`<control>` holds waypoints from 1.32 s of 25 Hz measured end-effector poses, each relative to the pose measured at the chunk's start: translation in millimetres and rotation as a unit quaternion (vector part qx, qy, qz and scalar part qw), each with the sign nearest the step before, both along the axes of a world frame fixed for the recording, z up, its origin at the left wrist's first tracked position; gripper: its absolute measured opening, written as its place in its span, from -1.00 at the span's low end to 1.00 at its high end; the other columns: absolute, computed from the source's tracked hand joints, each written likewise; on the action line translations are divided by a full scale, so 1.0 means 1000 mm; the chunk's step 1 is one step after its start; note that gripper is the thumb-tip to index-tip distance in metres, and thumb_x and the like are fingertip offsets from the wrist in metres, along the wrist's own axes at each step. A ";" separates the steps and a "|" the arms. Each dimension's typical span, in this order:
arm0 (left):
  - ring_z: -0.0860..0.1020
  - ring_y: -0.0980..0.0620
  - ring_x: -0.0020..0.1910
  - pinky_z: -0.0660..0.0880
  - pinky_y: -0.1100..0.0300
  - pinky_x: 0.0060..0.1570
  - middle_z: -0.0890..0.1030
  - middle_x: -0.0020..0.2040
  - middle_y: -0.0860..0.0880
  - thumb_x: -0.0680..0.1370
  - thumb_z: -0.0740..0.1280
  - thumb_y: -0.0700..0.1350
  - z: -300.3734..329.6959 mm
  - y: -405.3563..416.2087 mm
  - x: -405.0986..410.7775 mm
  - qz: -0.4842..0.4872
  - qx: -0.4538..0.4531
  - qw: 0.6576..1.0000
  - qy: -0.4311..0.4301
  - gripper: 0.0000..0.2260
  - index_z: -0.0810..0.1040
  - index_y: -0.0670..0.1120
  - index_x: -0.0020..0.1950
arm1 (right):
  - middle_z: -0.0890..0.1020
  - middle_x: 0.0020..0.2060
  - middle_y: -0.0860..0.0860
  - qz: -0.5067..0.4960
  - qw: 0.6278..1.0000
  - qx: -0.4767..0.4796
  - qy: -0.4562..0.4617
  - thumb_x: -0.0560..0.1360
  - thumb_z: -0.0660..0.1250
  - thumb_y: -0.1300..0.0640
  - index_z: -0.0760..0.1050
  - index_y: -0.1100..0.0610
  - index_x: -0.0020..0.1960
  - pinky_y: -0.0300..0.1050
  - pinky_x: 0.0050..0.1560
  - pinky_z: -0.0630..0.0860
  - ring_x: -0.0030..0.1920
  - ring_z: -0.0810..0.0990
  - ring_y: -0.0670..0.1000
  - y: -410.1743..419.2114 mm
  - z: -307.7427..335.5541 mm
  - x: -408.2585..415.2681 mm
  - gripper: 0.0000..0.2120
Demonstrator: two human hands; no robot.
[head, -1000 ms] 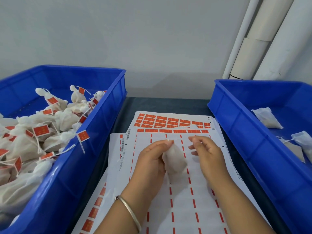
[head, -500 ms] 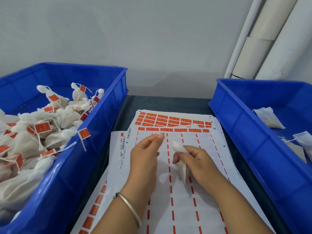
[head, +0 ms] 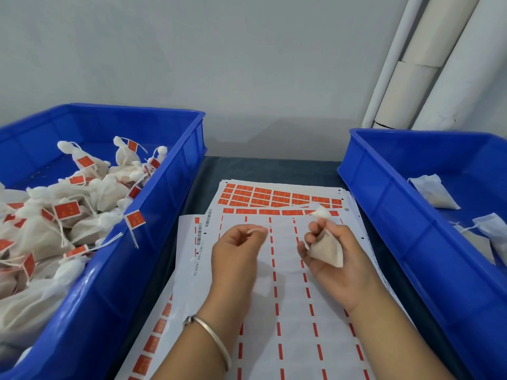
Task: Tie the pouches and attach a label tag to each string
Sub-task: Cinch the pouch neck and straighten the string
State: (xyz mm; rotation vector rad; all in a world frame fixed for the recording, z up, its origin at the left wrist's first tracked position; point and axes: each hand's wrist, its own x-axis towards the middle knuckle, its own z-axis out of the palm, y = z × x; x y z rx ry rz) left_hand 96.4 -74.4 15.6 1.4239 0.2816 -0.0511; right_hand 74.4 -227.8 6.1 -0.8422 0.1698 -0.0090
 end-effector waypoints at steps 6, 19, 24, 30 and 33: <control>0.44 0.39 -0.04 0.33 0.52 -0.19 0.48 -0.17 0.40 0.45 0.41 0.06 -0.002 -0.009 -0.014 -0.144 0.248 0.939 -0.189 -0.84 0.53 0.28 -0.30 | 0.67 -0.07 -0.21 -0.087 0.954 -0.284 0.031 0.54 0.29 0.04 0.65 -0.22 -0.11 -0.23 -0.10 0.46 0.01 0.56 -0.01 0.003 0.001 -0.002 -0.79; 0.56 0.31 -0.17 0.44 0.51 -0.28 0.63 -0.20 0.26 0.48 0.38 -0.10 0.001 -0.004 -0.006 -0.140 0.080 0.972 -0.171 -0.81 0.61 0.18 -0.27 | 0.63 -0.24 -0.22 0.095 0.827 -0.547 -0.092 0.53 0.32 0.18 0.56 -0.13 -0.21 -0.48 -0.23 0.46 -0.17 0.58 -0.20 0.024 0.005 -0.014 -0.76; 0.56 0.29 -0.19 0.53 0.39 -0.24 0.62 -0.24 0.18 0.52 0.35 -0.05 -0.003 -0.007 -0.007 -0.126 0.128 0.971 -0.156 -0.86 0.56 0.15 -0.22 | 0.61 -0.30 -0.22 0.064 0.836 -0.539 -0.076 0.45 0.43 0.13 0.56 -0.09 -0.27 -0.40 -0.25 0.52 -0.19 0.59 -0.17 0.028 0.001 -0.017 -0.83; 0.56 0.27 -0.22 0.45 0.48 -0.37 0.59 -0.26 0.16 0.54 0.32 -0.04 -0.002 -0.013 -0.011 -0.081 0.131 0.976 -0.153 -0.87 0.54 0.14 -0.20 | 0.53 -0.34 -0.18 -0.005 0.800 -0.591 -0.103 0.42 0.44 0.14 0.44 -0.11 -0.24 -0.44 -0.36 0.46 -0.21 0.54 -0.25 0.038 0.002 -0.019 -0.78; 0.58 0.22 -0.22 0.48 0.44 -0.36 0.60 -0.27 0.15 0.55 0.31 -0.05 -0.003 -0.013 -0.009 -0.078 0.100 0.983 -0.129 -0.88 0.55 0.10 -0.18 | 0.51 -0.30 -0.20 -0.041 0.802 -0.584 -0.119 0.42 0.43 0.15 0.39 -0.10 -0.18 -0.47 -0.35 0.45 -0.17 0.53 -0.26 0.038 0.000 -0.019 -0.76</control>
